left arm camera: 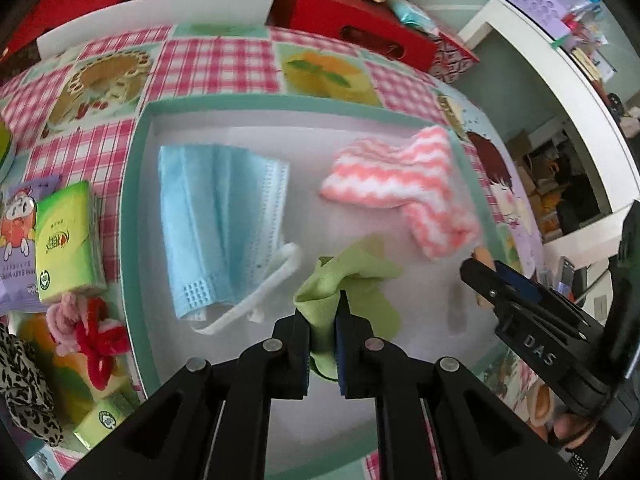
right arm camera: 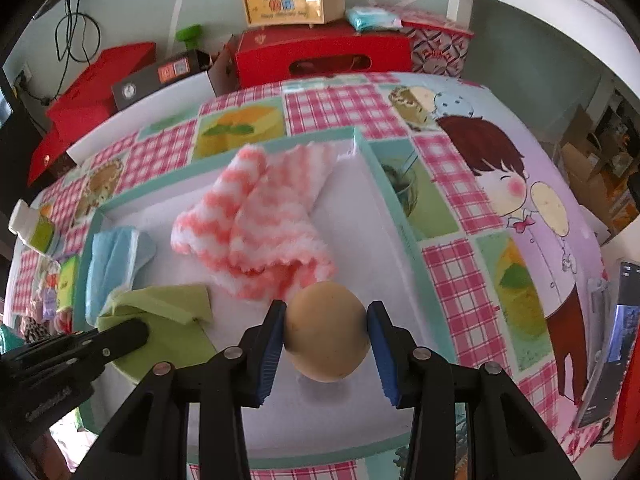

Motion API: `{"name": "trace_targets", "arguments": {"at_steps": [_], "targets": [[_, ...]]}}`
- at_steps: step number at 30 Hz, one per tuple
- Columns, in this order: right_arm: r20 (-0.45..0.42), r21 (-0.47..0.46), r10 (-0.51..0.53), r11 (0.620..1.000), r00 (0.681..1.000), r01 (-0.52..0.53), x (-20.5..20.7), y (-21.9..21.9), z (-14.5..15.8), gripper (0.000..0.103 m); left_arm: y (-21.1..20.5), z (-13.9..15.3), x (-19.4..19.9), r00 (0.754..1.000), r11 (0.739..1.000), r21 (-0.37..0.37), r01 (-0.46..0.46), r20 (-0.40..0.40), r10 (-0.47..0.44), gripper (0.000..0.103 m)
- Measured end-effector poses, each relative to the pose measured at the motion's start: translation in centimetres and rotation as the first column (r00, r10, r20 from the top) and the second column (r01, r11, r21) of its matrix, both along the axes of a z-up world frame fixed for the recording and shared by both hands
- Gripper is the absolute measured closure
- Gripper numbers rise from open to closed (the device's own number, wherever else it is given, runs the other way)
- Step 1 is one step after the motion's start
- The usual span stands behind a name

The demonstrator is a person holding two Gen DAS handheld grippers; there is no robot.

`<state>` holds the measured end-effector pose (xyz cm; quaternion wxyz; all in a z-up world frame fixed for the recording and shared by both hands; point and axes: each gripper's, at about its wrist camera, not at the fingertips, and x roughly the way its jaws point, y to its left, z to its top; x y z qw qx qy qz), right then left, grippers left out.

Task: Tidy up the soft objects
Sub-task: 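Open both grippers to drop the bun and green cloth into the tray, then move both grippers back to the loose items beside the tray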

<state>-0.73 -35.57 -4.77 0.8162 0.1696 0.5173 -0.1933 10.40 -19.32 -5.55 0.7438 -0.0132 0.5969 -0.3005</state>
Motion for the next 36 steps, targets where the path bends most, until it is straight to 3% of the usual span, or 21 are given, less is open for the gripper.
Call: {"name": "trace_targets", "arguments": {"at_steps": [7, 13, 20, 25, 27, 32, 36], "targets": [[-0.023, 0.012, 0.005, 1.0, 1.0, -0.005, 0.2, -0.1, -0.6, 0.058, -0.3, -0.6, 0.2, 1.0, 0.999, 0.041, -0.004, 0.005, 0.004, 0.09], [0.005, -0.004, 0.008, 1.0, 1.0, -0.008, 0.1, -0.1, 0.8, 0.052, -0.1, 1.4, 0.0, 1.0, 0.999, 0.046, 0.005, 0.027, -0.006, 0.066], [0.073, -0.021, 0.003, 1.0, 0.997, -0.002, -0.3, 0.0, 3.3, 0.048, 0.9, 5.0, -0.4, 0.992, 1.0, 0.02, -0.003, 0.128, 0.001, 0.061], [0.078, -0.031, 0.021, 0.999, 0.997, -0.019, -0.1, 0.5, 3.5, 0.048, 1.9, 5.7, 0.1, 0.987, 0.999, 0.028, -0.031, 0.157, 0.026, 0.048], [0.069, -0.032, 0.031, 0.999, 0.997, -0.029, 0.1, 0.7, 3.3, 0.04, 2.1, 5.3, 0.4, 0.99, 0.998, 0.04, -0.042, 0.137, 0.036, 0.048], [0.067, -0.046, 0.046, 0.998, 0.997, -0.043, 0.2, 1.0, 3.1, 0.03, 2.3, 4.9, 0.7, 0.99, 0.997, 0.056, -0.056, 0.134, 0.048, 0.046], [0.068, -0.046, 0.048, 0.998, 0.997, -0.045, 0.3, 1.0, 2.9, 0.011, 2.5, 4.7, 1.0, 0.987, 0.994, 0.083, -0.07, 0.152, 0.057, 0.028]]}}
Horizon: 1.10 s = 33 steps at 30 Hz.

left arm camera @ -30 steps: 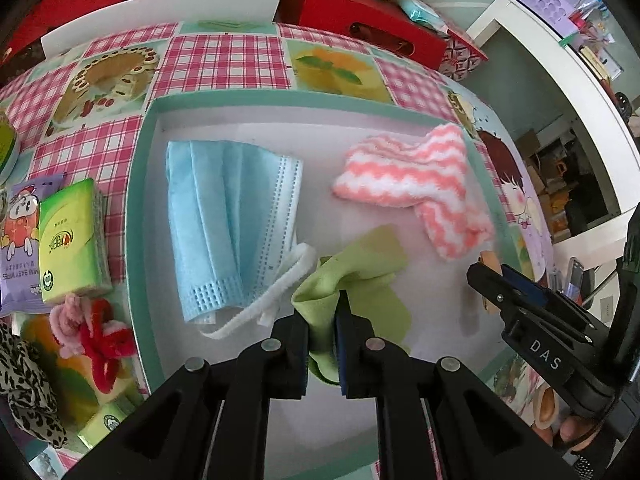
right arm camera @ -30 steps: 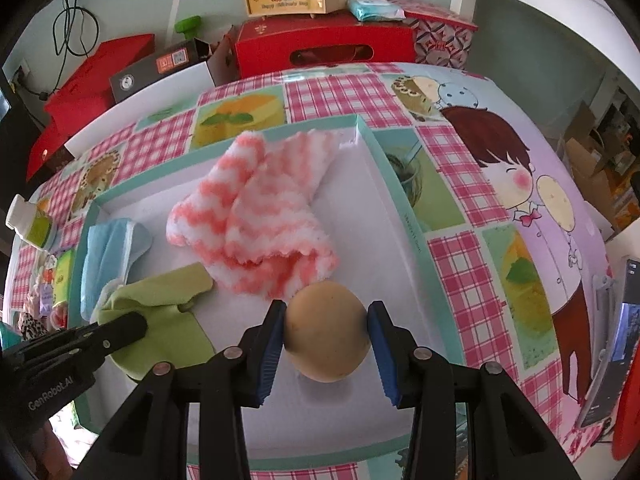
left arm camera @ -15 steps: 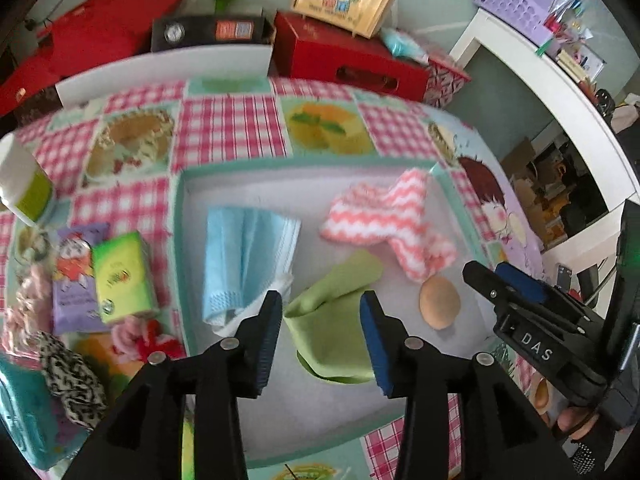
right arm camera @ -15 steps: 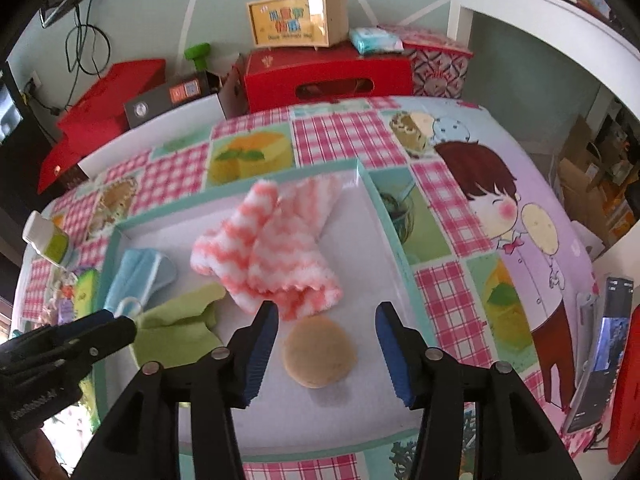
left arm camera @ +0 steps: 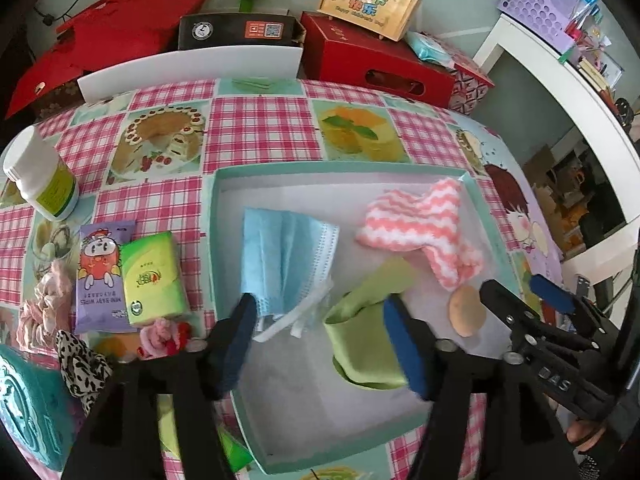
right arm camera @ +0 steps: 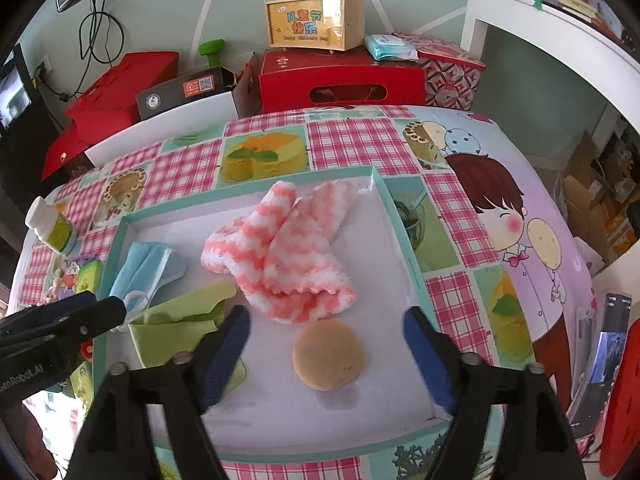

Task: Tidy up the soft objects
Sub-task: 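Move both grippers back to the loose items beside the tray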

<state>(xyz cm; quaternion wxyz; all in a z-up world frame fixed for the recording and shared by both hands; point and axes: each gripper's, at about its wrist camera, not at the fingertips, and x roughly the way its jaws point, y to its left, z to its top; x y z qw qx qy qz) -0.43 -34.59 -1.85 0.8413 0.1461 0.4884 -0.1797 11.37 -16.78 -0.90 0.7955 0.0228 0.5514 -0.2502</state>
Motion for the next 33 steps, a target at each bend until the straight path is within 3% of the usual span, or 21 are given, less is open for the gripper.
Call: {"name": "trace_targets", "arguments": {"at_steps": [2, 4, 9, 24, 33], "targets": [[0.003, -0.004, -0.012, 1.0, 1.0, 0.012, 0.0, -0.1, -0.1, 0.0, 0.1, -0.2, 0.1, 0.999, 1.0, 0.021, -0.023, 0.023, 0.022, 0.017], [-0.001, -0.013, -0.025, 1.0, 1.0, 0.025, -0.1, -0.4, -0.1, 0.0, 0.4, -0.5, 0.4, 0.998, 0.997, 0.05, -0.053, 0.049, 0.05, 0.01], [-0.007, -0.004, -0.048, 0.999, 0.999, 0.048, -0.2, -0.9, -0.3, 0.0, 1.2, -0.6, 0.9, 0.993, 0.993, 0.071, -0.093, 0.079, 0.088, 0.009], [0.03, -0.012, -0.027, 1.0, 0.999, 0.028, -0.1, -0.4, 0.1, 0.0, 1.4, -0.4, 1.0, 0.995, 0.994, 0.08, -0.078, 0.075, 0.072, 0.009], [0.168, -0.006, 0.02, 1.0, 0.986, -0.019, 0.0, 1.4, 3.4, 0.0, 4.7, 3.5, 1.5, 0.978, 0.988, 0.051, -0.145, 0.157, 0.135, 0.009]]}}
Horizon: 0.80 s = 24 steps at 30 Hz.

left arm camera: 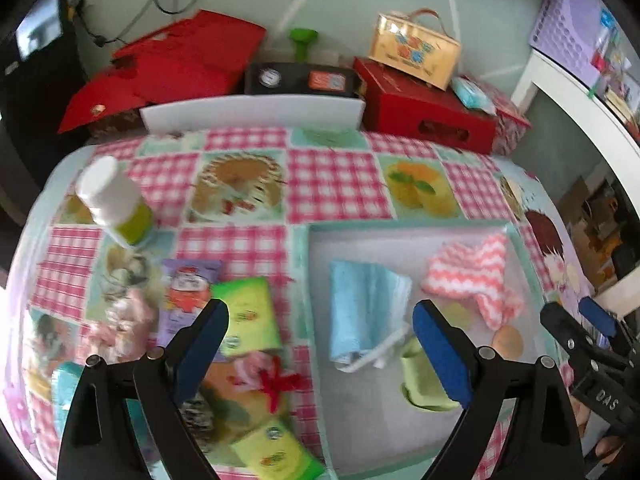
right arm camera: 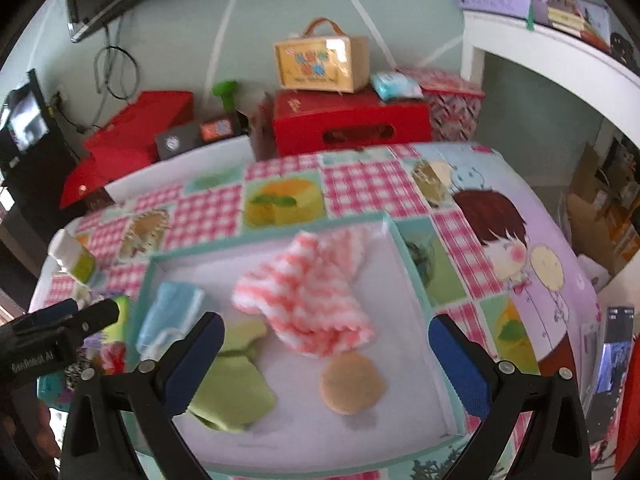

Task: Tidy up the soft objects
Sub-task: 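Move both grippers back to the loose items beside the tray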

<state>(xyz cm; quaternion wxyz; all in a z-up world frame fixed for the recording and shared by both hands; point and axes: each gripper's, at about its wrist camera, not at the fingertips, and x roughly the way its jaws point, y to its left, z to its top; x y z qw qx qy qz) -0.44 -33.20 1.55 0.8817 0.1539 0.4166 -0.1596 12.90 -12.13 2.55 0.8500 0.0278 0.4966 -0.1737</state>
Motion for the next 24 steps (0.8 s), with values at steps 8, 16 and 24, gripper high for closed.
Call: {"name": "trace_targets", "arguments": {"at_steps": [8, 16, 24], "targets": [[-0.01, 0.016, 0.003, 1.0, 1.0, -0.003, 0.3, 0.5, -0.2, 0.0, 5.3, 2.1, 1.1, 0.994, 0.994, -0.033, -0.104, 0.034, 0.106, 0.009], [0.008, 0.012, 0.051, 0.999, 0.999, -0.051, 1.2, 2.4, 0.0, 0.0, 12.0, 3.3, 1.9, 0.951, 0.955, -0.006, -0.298, 0.084, 0.297, 0.01], [0.047, 0.032, 0.142, 0.989, 0.989, -0.143, 2.9, 5.9, 0.4, 0.0, 17.1, 2.8, 2.4, 0.899, 0.901, -0.028, -0.433, 0.053, 0.434, 0.01]]}}
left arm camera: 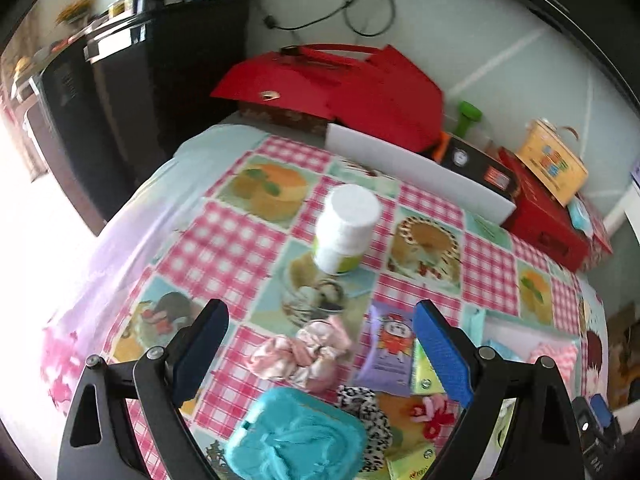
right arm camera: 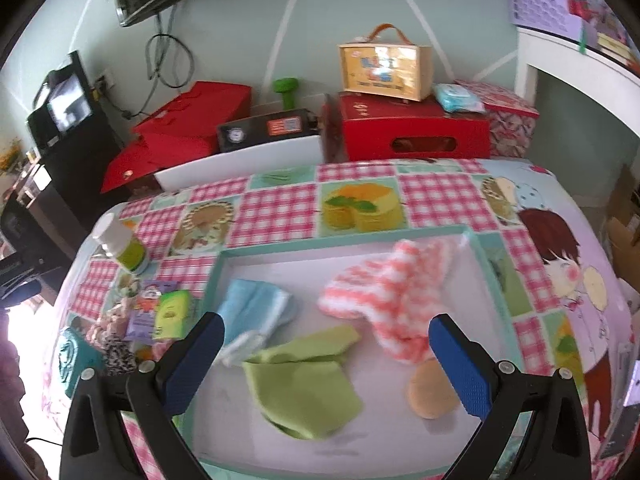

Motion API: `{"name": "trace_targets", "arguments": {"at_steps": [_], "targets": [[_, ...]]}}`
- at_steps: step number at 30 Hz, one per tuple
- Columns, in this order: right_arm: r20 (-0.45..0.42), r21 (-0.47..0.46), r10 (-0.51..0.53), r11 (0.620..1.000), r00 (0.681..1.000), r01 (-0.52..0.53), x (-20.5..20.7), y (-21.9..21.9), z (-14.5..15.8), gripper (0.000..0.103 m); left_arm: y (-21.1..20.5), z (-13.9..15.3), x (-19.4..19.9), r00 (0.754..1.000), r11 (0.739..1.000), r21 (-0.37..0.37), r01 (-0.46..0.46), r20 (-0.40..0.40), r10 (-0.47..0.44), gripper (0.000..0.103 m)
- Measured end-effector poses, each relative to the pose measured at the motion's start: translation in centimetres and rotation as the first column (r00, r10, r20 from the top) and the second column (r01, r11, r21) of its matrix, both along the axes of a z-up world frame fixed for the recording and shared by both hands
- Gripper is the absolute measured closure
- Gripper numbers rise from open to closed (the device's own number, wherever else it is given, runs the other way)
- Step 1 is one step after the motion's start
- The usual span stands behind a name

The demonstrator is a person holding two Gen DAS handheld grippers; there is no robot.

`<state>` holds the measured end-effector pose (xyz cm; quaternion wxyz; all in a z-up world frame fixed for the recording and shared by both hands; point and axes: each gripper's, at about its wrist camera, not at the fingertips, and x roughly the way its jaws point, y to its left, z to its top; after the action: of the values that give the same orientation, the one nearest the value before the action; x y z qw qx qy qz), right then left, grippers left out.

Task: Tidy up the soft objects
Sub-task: 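Move both grippers back to the loose items beside the tray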

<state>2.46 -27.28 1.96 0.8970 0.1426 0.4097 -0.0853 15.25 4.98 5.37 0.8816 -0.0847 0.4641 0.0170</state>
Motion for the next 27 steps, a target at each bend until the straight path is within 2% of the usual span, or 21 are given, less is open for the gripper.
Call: {"name": "trace_targets", "arguments": {"at_steps": [4, 9, 27], "targets": [[0.005, 0.009, 0.081, 0.997, 0.997, -0.081, 1.6, 2.6, -0.1, 0.0, 0.6, -0.7, 0.2, 1.0, 1.0, -0.008, -0.011, -0.025, 0.01, 0.01], [-0.005, -0.033, 0.181, 0.983, 0.983, -0.181, 3.9, 6.5, -0.5, 0.0, 1.0, -1.7, 0.7, 0.998, 1.0, -0.022, -0.007, -0.058, 0.006, 0.01], [-0.073, -0.04, 0.356, 0.932, 0.932, -0.359, 8.9, 13.4, -3.0, 0.002, 2.3, -5.0, 2.2, 0.988, 0.998, -0.06, -0.023, -0.156, 0.014, 0.01]]}}
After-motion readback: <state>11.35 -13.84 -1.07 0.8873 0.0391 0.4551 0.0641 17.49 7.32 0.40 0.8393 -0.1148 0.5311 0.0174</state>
